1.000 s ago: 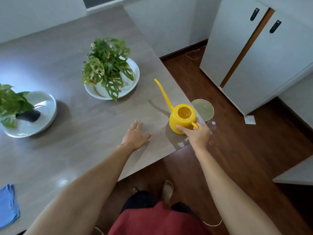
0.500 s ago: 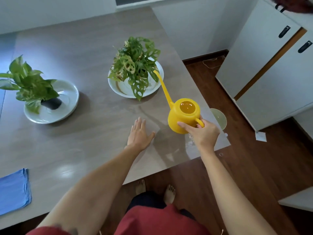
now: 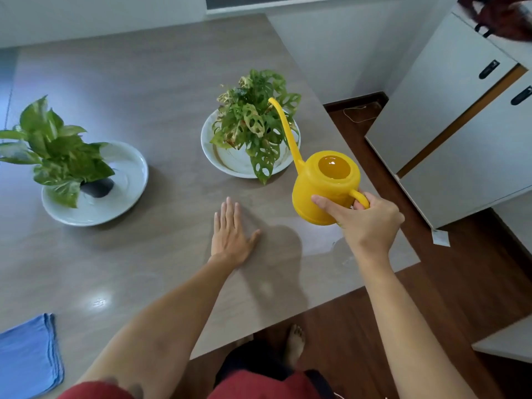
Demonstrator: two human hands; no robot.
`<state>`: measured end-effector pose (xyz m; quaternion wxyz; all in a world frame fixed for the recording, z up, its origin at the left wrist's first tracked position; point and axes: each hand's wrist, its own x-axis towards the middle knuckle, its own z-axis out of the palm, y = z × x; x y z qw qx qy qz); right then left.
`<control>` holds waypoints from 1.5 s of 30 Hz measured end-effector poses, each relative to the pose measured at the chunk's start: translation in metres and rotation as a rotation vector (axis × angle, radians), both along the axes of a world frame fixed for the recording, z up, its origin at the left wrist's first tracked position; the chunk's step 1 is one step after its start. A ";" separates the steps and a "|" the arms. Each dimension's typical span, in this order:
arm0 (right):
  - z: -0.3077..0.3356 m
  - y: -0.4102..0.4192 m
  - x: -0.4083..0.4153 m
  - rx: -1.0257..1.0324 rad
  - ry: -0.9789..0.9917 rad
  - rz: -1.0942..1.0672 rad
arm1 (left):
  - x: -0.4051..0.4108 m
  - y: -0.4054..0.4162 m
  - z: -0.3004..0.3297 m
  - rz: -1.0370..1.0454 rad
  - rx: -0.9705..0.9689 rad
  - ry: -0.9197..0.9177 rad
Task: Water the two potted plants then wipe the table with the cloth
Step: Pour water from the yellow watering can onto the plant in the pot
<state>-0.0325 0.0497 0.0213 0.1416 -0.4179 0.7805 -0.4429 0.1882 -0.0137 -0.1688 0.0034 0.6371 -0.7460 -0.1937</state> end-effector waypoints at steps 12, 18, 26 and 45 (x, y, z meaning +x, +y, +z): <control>0.009 -0.018 0.023 0.014 0.004 -0.054 | 0.009 0.007 -0.027 -0.090 -0.058 -0.046; 0.014 -0.018 0.027 0.041 -0.004 -0.062 | 0.010 0.007 -0.026 -0.087 -0.052 -0.048; 0.021 -0.016 0.033 0.029 0.025 -0.050 | 0.010 0.007 -0.026 -0.089 -0.048 -0.053; 0.027 -0.030 0.040 0.049 0.009 -0.039 | 0.010 0.006 -0.023 -0.091 -0.024 -0.055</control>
